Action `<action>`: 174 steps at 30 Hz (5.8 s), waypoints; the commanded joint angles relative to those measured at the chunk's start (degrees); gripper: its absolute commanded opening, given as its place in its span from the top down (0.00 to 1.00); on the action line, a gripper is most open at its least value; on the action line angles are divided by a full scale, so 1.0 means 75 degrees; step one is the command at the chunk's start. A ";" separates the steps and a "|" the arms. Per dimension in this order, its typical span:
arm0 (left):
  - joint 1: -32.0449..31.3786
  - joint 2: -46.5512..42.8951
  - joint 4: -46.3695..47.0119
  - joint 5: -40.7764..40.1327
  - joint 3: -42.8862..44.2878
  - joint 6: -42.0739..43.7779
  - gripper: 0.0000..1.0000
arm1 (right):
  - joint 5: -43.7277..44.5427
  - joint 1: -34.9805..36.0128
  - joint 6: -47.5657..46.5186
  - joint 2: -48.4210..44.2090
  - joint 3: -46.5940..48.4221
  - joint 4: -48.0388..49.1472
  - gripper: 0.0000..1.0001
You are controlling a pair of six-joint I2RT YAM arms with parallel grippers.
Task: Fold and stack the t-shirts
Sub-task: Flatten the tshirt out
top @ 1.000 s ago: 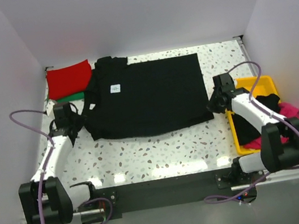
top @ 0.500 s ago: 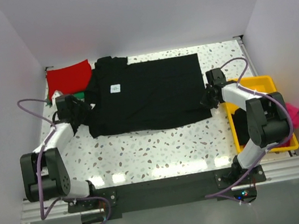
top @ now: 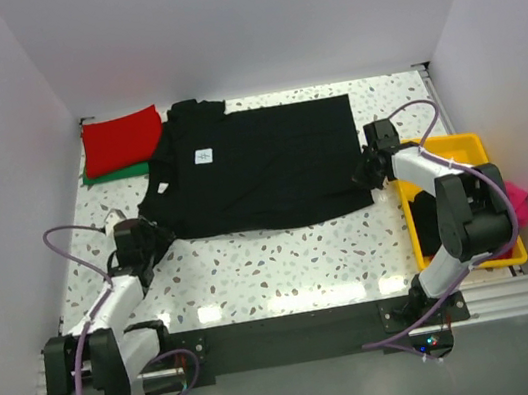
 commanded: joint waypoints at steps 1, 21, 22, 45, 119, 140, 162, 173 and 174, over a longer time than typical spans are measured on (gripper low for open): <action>-0.0086 0.0207 0.0814 -0.0330 0.0089 0.0189 0.41 | -0.0048 -0.0020 -0.0109 -0.0320 0.0110 0.0242 1.00; -0.1164 0.1474 0.0077 -0.1889 0.1144 0.0566 0.99 | -0.0259 -0.0008 -0.0097 -0.0272 0.0180 0.0289 1.00; -0.1175 0.1416 0.0007 -0.1877 0.1180 0.0566 1.00 | -0.0282 -0.0020 -0.0097 -0.0284 0.0192 0.0289 1.00; -0.1187 -0.2673 -0.3509 0.0009 0.1497 -0.0312 1.00 | -0.0142 -0.0020 -0.0249 -0.0530 0.0262 0.0008 1.00; -0.0531 0.2399 0.1974 0.1931 0.0934 0.0109 0.48 | -0.0259 -0.0020 -0.0449 0.0372 0.0895 -0.0074 1.00; -0.0718 0.2202 0.3124 0.2447 0.0606 -0.0360 0.84 | -0.0271 -0.0032 -0.0449 0.0208 0.0778 -0.0050 1.00; -0.0929 0.1625 0.2618 0.1978 0.0114 -0.0184 0.38 | -0.0329 -0.0032 -0.0425 -0.0038 0.0626 -0.0027 1.00; -0.1035 0.2551 0.3779 0.2295 0.0207 -0.0383 0.35 | -0.0318 -0.0020 -0.0449 0.0020 0.0625 0.0008 1.00; -0.1046 0.2587 0.3779 0.2306 0.0254 -0.0395 0.36 | -0.0306 -0.0020 -0.0449 0.0044 0.0626 -0.0004 1.00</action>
